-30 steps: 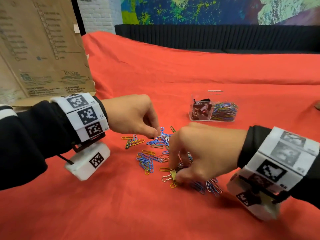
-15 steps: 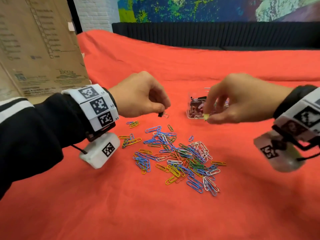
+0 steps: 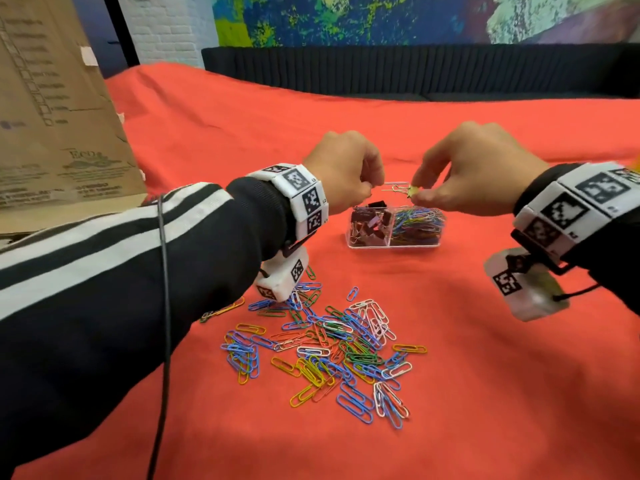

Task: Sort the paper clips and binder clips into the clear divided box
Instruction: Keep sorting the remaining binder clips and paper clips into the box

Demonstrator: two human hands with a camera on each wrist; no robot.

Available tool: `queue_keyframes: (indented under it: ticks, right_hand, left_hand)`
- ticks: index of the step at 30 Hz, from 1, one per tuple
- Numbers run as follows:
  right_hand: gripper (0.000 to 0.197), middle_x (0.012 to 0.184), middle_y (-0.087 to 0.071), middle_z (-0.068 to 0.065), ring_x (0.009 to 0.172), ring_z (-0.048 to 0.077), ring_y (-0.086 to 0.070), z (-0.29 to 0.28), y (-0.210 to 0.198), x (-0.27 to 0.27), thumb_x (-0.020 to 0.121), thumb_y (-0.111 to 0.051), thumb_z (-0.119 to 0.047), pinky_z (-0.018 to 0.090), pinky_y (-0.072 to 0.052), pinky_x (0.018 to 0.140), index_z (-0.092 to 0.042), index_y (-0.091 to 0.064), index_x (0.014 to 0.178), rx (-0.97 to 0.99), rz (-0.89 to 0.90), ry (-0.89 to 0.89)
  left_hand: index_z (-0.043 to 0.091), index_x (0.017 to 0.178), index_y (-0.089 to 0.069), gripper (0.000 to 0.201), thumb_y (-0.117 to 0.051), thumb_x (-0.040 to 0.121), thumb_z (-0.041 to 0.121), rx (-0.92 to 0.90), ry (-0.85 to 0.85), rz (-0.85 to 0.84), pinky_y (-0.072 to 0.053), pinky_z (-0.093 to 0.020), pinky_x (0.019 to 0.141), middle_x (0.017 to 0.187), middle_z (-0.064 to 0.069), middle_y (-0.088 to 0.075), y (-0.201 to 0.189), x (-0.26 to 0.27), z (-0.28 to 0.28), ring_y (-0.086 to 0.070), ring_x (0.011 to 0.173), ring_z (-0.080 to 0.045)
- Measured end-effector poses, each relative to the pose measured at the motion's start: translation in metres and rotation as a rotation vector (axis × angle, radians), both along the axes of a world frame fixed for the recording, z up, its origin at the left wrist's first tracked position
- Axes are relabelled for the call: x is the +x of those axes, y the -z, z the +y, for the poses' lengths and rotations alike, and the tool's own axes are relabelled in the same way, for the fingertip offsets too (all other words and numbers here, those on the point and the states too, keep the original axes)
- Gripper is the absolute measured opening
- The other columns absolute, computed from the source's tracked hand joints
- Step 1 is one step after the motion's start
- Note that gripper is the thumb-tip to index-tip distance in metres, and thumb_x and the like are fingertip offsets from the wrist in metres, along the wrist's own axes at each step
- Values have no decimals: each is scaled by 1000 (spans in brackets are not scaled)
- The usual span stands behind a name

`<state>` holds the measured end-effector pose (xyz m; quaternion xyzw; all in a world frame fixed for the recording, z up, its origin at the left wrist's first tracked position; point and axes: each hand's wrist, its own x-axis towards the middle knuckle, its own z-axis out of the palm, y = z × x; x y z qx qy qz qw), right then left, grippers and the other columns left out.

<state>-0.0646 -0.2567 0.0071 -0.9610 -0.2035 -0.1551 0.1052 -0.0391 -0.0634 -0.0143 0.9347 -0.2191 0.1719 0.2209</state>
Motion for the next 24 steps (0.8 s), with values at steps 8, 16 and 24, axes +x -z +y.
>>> queue_keyframes:
  ticks: [8, 16, 24]
  right_hand:
    - [13, 80, -73, -6, 83, 17, -68, 26, 6, 20, 74, -75, -33, 32, -56, 83, -26, -79, 85, 62, 26, -3]
    - [21, 70, -72, -8, 67, 4, -66, 40, 3, 20, 77, -68, -14, 29, -56, 84, -28, -76, 90, 143, 24, -25]
    - [14, 74, -72, -19, 67, 0, -65, 31, 14, -42, 74, -74, -25, 12, -49, 67, -35, -75, 82, -116, 184, -223]
  left_hand:
    - [20, 93, -75, 24, -70, 78, 3, -206, 108, 103, -58, -25, 83, 86, 7, -76, 5, 2, 28, -71, 80, -2]
    - [20, 93, -74, 13, -72, 81, 13, -42, -28, 146, -58, -36, 81, 77, 0, -75, -3, -27, 107, -72, 72, -12]
    - [43, 98, -67, 69, -58, 48, 89, 449, -136, 543, -54, -24, 79, 92, 26, -70, 2, -70, 172, -64, 73, 11]
